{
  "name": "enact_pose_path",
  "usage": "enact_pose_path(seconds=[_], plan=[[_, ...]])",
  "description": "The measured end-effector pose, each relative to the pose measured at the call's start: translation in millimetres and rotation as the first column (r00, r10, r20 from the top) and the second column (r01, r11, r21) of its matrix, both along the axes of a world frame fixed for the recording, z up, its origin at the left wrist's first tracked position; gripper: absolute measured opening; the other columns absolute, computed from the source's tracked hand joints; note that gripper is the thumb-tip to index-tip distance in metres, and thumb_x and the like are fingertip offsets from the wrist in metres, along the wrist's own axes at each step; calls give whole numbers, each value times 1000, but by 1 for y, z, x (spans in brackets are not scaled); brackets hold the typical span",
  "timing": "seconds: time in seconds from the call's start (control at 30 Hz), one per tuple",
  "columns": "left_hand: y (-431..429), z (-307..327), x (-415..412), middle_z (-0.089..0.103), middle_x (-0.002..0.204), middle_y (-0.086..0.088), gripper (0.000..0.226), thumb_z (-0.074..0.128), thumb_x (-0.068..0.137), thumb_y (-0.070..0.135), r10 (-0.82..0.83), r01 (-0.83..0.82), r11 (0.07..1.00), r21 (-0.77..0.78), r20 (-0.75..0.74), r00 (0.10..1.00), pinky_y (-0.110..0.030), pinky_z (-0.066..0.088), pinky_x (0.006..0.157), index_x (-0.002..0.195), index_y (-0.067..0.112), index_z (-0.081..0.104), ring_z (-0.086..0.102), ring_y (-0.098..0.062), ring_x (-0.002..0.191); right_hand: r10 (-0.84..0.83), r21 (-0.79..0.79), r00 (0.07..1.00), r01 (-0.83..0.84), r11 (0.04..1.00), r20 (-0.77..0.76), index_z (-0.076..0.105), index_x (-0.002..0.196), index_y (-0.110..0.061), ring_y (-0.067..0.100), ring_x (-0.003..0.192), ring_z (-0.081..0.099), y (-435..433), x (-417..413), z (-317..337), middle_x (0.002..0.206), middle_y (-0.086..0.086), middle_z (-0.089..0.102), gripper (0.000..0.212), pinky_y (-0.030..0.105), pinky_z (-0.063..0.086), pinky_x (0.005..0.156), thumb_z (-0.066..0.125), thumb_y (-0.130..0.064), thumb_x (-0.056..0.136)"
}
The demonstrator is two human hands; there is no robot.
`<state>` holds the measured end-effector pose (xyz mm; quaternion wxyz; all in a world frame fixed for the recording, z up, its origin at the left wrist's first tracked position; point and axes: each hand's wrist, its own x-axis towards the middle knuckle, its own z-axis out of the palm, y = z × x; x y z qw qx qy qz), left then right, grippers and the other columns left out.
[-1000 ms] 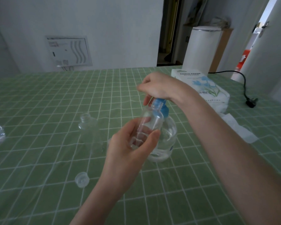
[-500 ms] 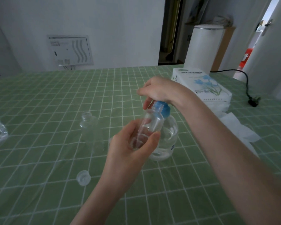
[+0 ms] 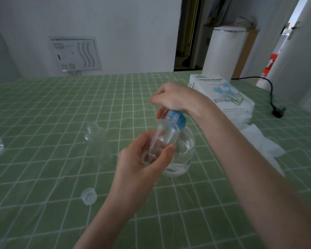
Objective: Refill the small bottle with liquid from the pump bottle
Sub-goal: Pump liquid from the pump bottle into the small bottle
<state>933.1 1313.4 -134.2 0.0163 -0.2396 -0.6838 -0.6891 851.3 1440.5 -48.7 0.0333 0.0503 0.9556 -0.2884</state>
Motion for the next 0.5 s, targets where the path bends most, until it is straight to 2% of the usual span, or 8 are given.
enact_pose_path(seconds=[0.13,0.3,0.43,0.5], plan=[[0,-2,0,65,60,10,14,66,74,33,19,-19,1000,-18,9,1000,-13,43,47,88,36,66,54,1,50,-7,-13,1000,7,1000,5,57,122,-3,27,103,66,0,1,-4,110,14,70,36,37,48,94,51,-25,95],[1,-1,-1,67,65,9,17,67,72,37,7,-7,1000,1,-2,1000,-17,48,52,88,44,67,60,-3,56,-8,7,997,9,1000,-82,63,116,0,30,98,69,0,1,5,103,16,73,34,43,52,93,51,-24,94],[2,-3,-2,66,68,2,19,63,68,46,9,-9,1000,13,-7,1000,-22,50,54,87,44,67,59,-10,60,-7,22,998,8,1000,-59,63,117,-2,29,99,70,-1,1,5,104,15,74,33,41,51,92,51,-22,94],[2,-3,-2,66,67,6,20,63,69,45,-8,8,1000,18,-7,1000,-22,49,53,89,42,67,59,-9,59,-7,21,999,8,1000,-46,62,118,-3,28,102,69,-1,1,4,107,14,73,33,38,50,93,51,-22,94]])
